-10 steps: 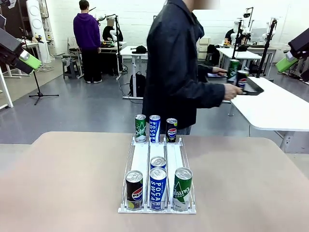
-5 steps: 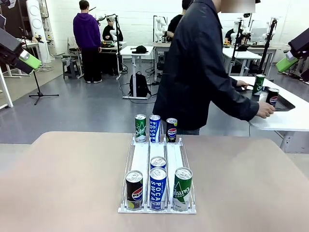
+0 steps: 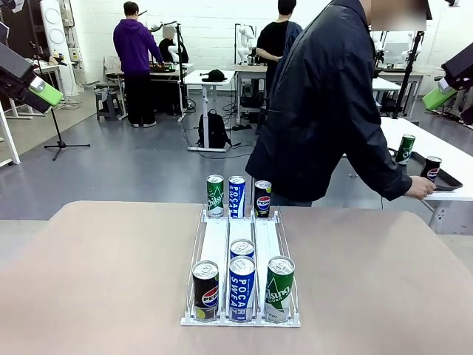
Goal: Retrieve and hand over the desired beverage to the person.
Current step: Place the picked can on the Handle tray extended by the person.
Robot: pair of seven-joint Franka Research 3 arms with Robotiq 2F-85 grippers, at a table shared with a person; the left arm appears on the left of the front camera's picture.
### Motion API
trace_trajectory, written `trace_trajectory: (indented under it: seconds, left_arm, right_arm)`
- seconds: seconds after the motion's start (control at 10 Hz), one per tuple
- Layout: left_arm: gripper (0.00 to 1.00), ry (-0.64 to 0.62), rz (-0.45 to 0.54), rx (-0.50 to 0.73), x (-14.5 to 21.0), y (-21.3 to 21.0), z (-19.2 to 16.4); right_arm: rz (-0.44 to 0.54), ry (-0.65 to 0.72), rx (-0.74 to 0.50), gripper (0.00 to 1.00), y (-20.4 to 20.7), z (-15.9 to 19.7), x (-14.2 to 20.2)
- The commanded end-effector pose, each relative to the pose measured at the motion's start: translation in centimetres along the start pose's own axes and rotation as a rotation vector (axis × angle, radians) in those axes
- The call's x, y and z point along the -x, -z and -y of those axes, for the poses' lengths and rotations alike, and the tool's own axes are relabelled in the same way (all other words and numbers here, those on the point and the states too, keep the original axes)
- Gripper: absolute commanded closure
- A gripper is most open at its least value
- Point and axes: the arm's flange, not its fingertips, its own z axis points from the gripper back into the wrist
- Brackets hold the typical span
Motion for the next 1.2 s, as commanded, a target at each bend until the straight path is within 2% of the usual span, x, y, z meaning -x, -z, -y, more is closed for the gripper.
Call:
trace_trajectory:
  seconds: [0.0,1.1]
  left_arm:
    - [0.00,0.004,0.007,0.007,0.03,0.03,-0.03]
    - [0.00,0.004,0.007,0.007,0.03,0.03,-0.03]
  right_arm:
    - [0.011,0.009,-0.002,0.00,0.15,-0.08,-0.06]
    - [0.011,0.009,-0.002,0.00,0.15,-0.08,-0.06]
